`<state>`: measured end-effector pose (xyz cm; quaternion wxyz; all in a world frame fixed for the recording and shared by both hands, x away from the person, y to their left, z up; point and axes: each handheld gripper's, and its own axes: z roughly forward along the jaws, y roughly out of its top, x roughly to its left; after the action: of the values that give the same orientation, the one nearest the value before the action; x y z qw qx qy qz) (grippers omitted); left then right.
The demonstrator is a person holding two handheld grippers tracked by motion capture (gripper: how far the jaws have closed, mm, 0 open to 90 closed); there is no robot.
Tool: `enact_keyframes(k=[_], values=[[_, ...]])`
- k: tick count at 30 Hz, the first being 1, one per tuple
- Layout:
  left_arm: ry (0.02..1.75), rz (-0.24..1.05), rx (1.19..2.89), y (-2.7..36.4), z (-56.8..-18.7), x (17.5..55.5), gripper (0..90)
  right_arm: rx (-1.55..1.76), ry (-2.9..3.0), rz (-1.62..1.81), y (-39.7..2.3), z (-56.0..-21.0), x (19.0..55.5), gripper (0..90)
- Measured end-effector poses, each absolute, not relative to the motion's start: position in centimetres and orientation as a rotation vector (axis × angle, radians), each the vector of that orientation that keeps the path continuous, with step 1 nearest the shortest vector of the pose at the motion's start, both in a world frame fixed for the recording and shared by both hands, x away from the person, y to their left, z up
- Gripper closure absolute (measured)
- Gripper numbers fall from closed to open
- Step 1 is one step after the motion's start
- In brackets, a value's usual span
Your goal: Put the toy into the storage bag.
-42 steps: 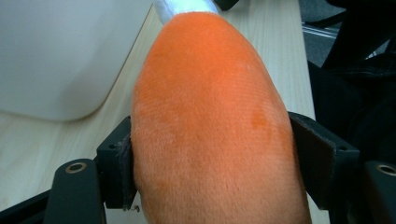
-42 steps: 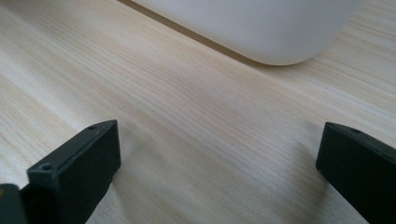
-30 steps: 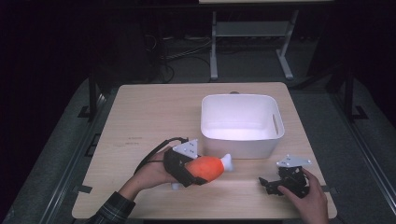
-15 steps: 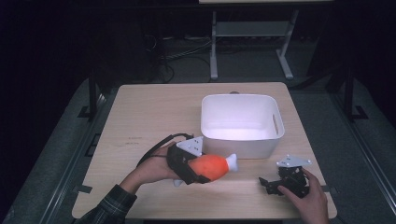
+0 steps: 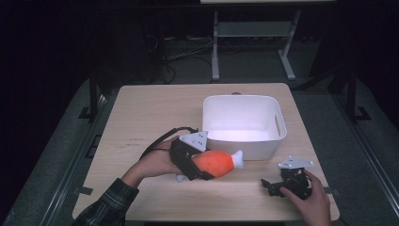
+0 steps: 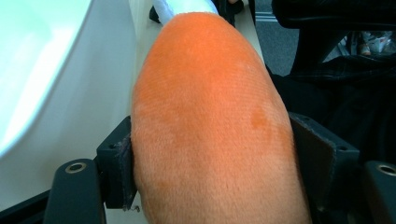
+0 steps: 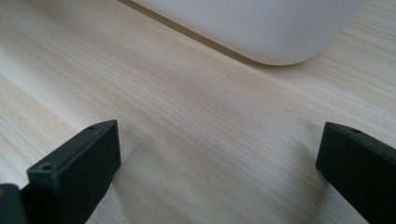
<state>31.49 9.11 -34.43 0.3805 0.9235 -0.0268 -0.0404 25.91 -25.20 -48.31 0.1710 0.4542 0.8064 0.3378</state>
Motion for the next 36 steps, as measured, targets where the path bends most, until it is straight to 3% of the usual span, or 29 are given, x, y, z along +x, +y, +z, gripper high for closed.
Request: enact_keyframes(k=[36], values=[[-0.134, -0.039, 2.359, 6.6, -29.9, 34.6, 25.4, 1.289, 2.290, 0.959, -25.2, -48.3, 25.9, 0.0]])
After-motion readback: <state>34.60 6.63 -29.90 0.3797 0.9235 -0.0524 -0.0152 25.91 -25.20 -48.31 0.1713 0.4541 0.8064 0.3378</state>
